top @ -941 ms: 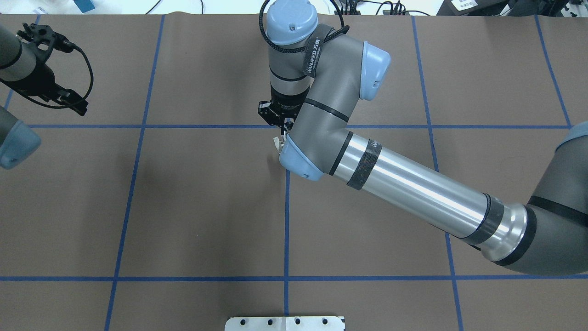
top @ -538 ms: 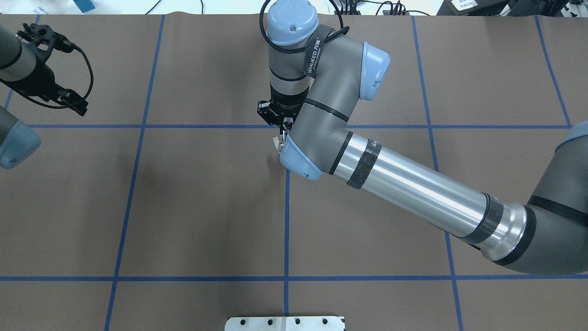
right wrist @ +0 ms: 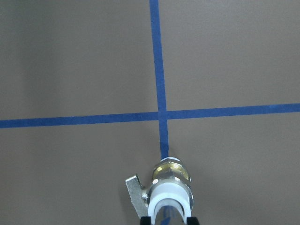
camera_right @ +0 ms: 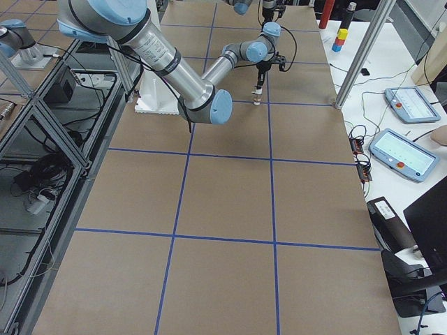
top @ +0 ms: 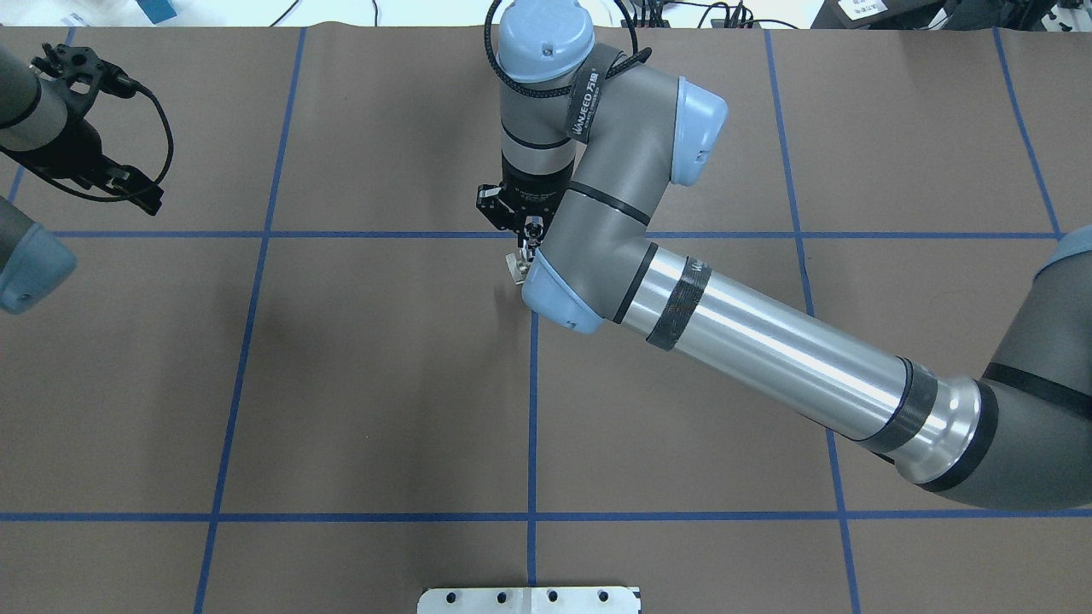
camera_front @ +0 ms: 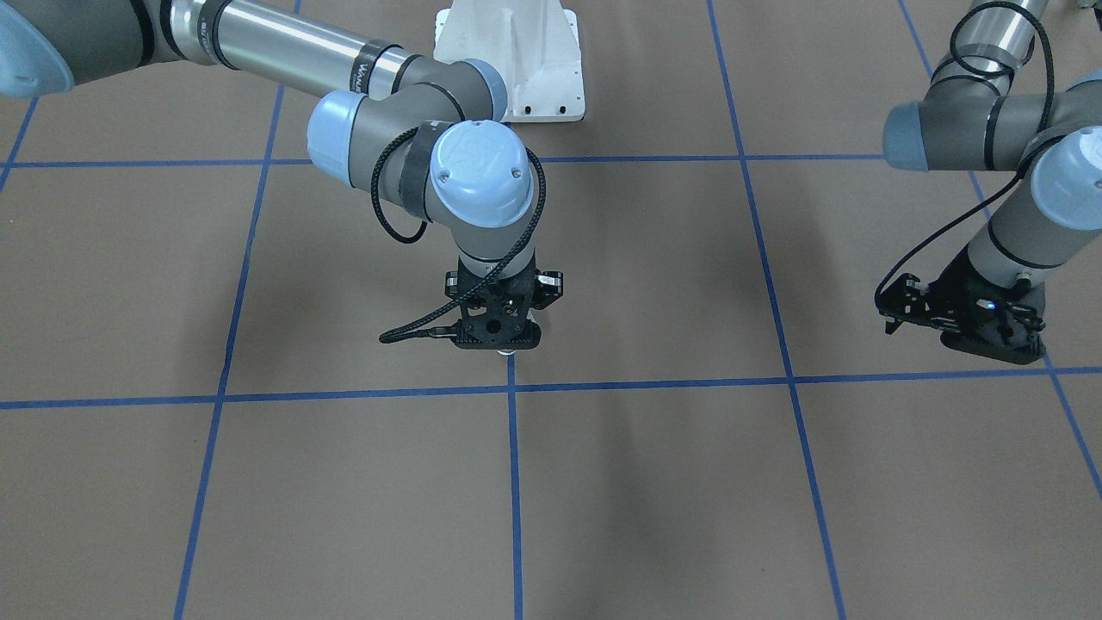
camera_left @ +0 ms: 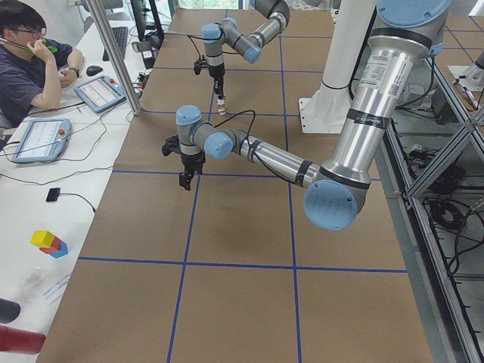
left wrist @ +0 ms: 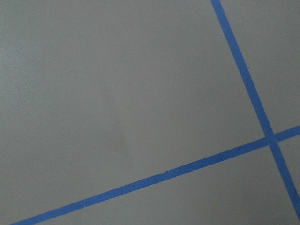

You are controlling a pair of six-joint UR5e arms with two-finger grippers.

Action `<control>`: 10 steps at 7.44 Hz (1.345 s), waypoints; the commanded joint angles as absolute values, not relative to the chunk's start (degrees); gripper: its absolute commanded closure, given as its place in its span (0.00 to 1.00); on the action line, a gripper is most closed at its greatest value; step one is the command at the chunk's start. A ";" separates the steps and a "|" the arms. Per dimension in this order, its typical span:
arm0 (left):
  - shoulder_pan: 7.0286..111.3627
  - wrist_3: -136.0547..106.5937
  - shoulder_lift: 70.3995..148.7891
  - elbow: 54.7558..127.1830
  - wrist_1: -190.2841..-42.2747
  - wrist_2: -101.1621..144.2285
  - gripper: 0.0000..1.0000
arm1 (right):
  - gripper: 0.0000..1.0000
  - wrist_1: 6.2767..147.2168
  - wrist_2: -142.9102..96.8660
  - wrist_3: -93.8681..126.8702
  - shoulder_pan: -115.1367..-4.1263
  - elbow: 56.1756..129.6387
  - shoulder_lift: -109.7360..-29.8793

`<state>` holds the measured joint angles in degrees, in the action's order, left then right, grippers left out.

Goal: Assemble PPR valve and pipe with both arms
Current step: 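Lower the fitting onto the valve top and press it down with the right gripper, then open the right gripper and raise it away from the assembly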

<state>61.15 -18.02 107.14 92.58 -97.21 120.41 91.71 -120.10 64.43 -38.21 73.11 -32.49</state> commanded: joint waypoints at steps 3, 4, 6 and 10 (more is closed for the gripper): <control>61.08 -18.02 107.14 92.46 -97.21 120.41 0.00 | 0.60 91.05 -120.15 64.51 -38.23 73.21 -32.96; 61.08 -18.02 107.14 92.46 -97.21 120.41 0.00 | 0.53 91.05 -119.97 64.51 -38.23 73.21 -32.96; 61.08 -18.02 107.23 92.46 -97.21 120.41 0.00 | 0.42 91.05 -119.88 64.51 -38.23 73.21 -33.05; 61.08 -18.02 107.23 92.46 -97.21 120.41 0.00 | 0.02 91.14 -120.06 64.42 -38.49 74.17 -32.96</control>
<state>61.09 -18.02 107.22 92.46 -97.21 120.41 91.07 -119.91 64.44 -38.31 73.54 -33.03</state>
